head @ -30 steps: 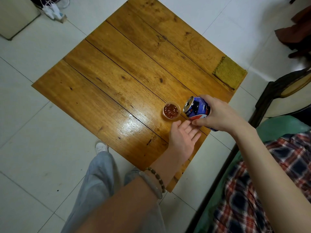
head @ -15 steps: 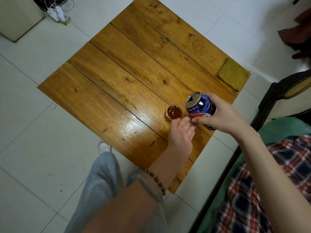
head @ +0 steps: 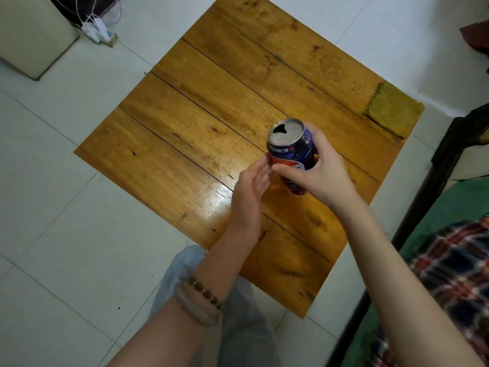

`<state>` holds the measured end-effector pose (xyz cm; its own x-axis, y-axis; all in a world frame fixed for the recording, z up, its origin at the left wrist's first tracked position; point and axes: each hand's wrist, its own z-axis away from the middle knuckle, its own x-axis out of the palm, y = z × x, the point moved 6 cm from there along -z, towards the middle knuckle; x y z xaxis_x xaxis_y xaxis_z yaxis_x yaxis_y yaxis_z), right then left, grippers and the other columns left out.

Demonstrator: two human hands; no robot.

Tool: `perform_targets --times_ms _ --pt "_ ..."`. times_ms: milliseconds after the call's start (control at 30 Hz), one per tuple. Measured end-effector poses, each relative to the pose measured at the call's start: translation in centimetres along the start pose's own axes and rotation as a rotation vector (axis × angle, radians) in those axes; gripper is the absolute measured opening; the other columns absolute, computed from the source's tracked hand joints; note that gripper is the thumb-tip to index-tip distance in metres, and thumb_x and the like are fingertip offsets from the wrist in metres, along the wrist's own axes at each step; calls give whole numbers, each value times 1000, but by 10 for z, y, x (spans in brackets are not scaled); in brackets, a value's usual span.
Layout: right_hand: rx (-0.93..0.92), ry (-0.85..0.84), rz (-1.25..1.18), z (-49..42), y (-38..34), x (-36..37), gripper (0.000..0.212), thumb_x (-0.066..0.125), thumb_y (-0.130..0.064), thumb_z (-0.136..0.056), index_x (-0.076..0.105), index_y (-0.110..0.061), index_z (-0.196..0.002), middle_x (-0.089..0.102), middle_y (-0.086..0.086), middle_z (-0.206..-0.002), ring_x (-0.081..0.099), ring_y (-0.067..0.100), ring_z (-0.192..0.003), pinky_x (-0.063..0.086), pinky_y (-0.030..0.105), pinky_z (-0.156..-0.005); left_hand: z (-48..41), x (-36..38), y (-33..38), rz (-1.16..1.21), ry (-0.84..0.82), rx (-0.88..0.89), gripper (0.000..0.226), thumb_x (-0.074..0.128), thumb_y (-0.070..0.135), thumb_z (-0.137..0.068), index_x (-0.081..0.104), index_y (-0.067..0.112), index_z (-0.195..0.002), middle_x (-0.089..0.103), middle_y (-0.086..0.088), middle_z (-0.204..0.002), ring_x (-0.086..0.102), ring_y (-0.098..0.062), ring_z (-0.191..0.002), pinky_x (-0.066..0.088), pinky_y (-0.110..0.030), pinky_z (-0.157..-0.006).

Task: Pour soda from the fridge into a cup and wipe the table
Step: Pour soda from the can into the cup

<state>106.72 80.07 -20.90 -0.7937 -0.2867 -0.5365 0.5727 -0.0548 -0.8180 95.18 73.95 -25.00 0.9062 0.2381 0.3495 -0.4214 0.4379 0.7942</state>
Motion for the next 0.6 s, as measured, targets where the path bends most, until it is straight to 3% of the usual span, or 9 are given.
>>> perform_targets --times_ms 100,233,367,433,600 --pt "12 43 -43 -10 5 23 79 78 -45 -67 39 -31 -134 50 -28 -118 47 -13 -109 39 6 -89 -13 -24 7 -121 -19 80 52 21 35 -94 45 19 -138 55 9 -132 49 -2 -124 34 -26 -108" --pt "62 94 -57 -25 18 52 83 80 -46 -64 40 -31 -135 52 -20 -128 45 -6 -117 38 13 -95 -38 -53 5 -226 -43 125 44 20 22 -103 43 15 -140 54 4 -136 47 -3 -126 37 -26 -107" --pt "103 157 -73 -37 38 74 67 85 -31 -64 42 -52 -110 52 -35 -104 46 -23 -98 39 2 -81 -66 -76 -2 -257 -64 124 42 22 16 -103 47 11 -136 56 5 -132 50 -2 -124 40 -19 -100" --pt "124 182 -90 -41 48 83 65 85 -27 -64 40 -53 -103 49 -37 -100 44 -28 -94 36 -2 -78 -79 -82 -7 -268 -92 109 43 24 20 -101 49 10 -134 58 5 -129 51 -3 -122 41 -21 -100" --pt "164 258 -114 -50 71 100 67 85 -22 -64 50 -19 -122 55 -19 -111 46 -24 -97 37 0 -81 -105 -92 -20 -314 -111 73 52 26 27 -92 52 7 -132 59 -1 -130 52 -8 -122 40 -26 -103"
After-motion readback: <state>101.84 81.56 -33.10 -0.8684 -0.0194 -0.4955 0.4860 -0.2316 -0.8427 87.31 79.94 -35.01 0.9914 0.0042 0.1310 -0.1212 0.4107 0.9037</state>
